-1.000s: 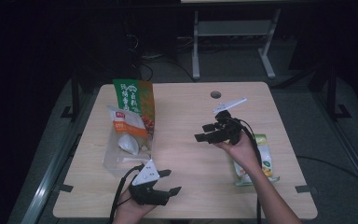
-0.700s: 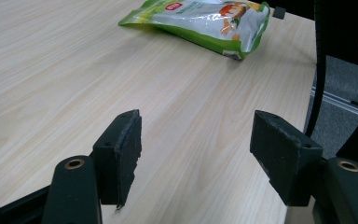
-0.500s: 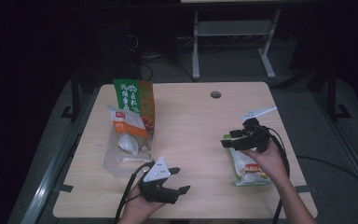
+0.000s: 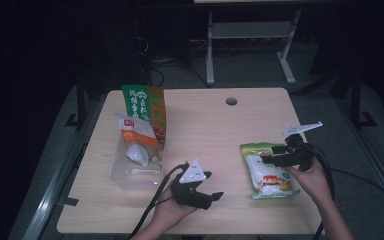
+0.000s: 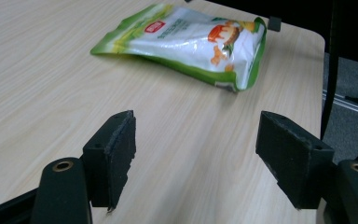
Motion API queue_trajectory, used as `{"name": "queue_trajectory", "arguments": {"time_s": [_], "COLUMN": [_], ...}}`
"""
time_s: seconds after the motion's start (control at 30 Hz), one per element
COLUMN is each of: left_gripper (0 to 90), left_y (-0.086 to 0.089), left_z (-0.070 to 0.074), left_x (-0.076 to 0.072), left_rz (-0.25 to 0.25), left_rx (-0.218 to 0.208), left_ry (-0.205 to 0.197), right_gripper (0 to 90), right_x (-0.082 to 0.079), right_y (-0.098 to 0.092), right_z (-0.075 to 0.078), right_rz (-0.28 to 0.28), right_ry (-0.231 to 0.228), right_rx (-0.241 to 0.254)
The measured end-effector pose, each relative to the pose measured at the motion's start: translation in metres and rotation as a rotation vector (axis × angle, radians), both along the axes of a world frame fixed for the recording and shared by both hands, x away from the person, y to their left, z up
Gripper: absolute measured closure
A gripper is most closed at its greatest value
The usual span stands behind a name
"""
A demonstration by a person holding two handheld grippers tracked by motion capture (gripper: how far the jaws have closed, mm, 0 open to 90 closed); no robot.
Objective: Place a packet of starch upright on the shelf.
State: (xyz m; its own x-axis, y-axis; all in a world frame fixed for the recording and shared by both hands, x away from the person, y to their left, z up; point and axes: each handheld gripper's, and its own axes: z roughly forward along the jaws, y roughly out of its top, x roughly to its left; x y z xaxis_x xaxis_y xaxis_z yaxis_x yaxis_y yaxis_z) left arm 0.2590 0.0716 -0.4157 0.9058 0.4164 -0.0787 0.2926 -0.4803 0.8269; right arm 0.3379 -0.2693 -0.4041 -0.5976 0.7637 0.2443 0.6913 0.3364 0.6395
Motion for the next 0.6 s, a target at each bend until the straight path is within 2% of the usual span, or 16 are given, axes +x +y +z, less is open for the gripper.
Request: {"name": "queue_trajectory", "arguments": {"time_s": [0.27,0.43,0.53,0.57,0.6], "left_gripper": [28.2,28.1,28.1,28.1,28.1], "left_y": [-0.027,-0.042,-0.048,-0.050,-0.052], "left_z": [0.001,-0.002,-0.003,-0.003,-0.003], "left_x": [0.008,0.015,0.018,0.019,0.019], "left_rz": [-0.040,-0.053,-0.057,-0.059,-0.061], "left_rx": [0.014,0.020,0.017,0.018,0.017], "left_ry": [0.000,0.017,0.026,0.026,0.029], "right_gripper": [34.0,34.2,36.8,38.0,41.6], "right_x": [-0.007,-0.010,-0.010,-0.010,-0.010], "right_y": [-0.032,-0.048,-0.053,-0.054,-0.056], "right_z": [-0.018,-0.033,-0.039,-0.041,-0.042], "right_rz": [-0.072,-0.105,-0.118,-0.117,-0.118], "right_ry": [0.032,0.048,0.079,0.084,0.091], "right_rx": [-0.023,-0.029,-0.051,-0.051,-0.029]}}
